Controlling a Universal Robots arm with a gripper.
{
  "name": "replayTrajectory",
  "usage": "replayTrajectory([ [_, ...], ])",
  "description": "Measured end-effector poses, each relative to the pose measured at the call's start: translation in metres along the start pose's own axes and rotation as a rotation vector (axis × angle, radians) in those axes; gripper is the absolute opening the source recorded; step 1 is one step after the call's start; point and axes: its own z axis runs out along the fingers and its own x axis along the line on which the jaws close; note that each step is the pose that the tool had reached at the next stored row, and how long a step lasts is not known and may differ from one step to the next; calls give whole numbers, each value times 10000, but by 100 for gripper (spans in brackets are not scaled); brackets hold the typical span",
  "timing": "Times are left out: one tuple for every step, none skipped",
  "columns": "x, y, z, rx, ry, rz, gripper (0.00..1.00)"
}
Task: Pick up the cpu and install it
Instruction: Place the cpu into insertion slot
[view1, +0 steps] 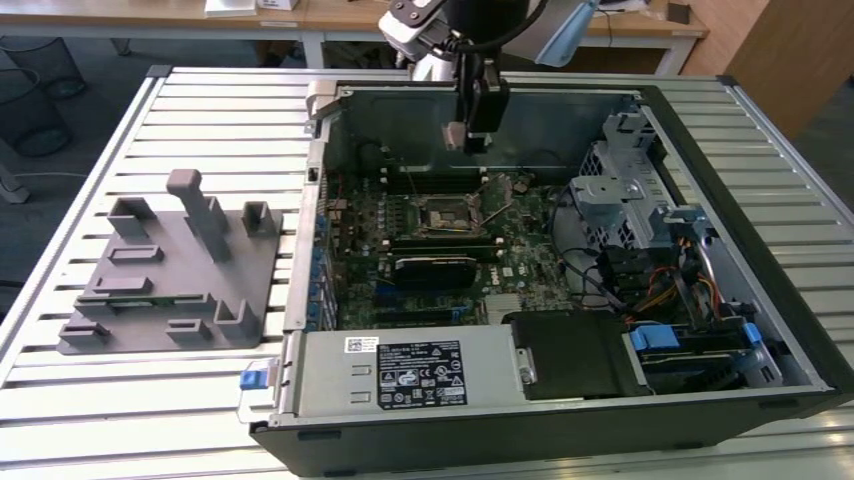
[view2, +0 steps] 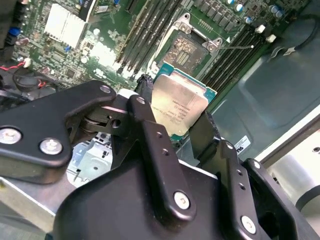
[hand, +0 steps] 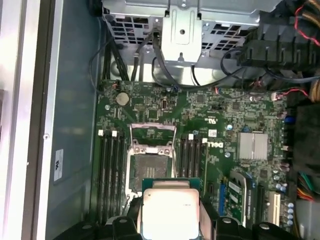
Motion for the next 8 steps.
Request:
replayTrajectory([
  [7,0,18,-2,9,0,54],
  [12,0,37,-2,16,0,54],
  [16,0,55,-2,21,-1,54],
  [20,0,73,-2,26,-1,54],
  [23,-1,91,-2,31,1,54],
  [27,-1,109,-2,35,0,54],
  [29,-1,127,-2,39,0,54],
  [31,-1,143,-2,43,-1,54],
])
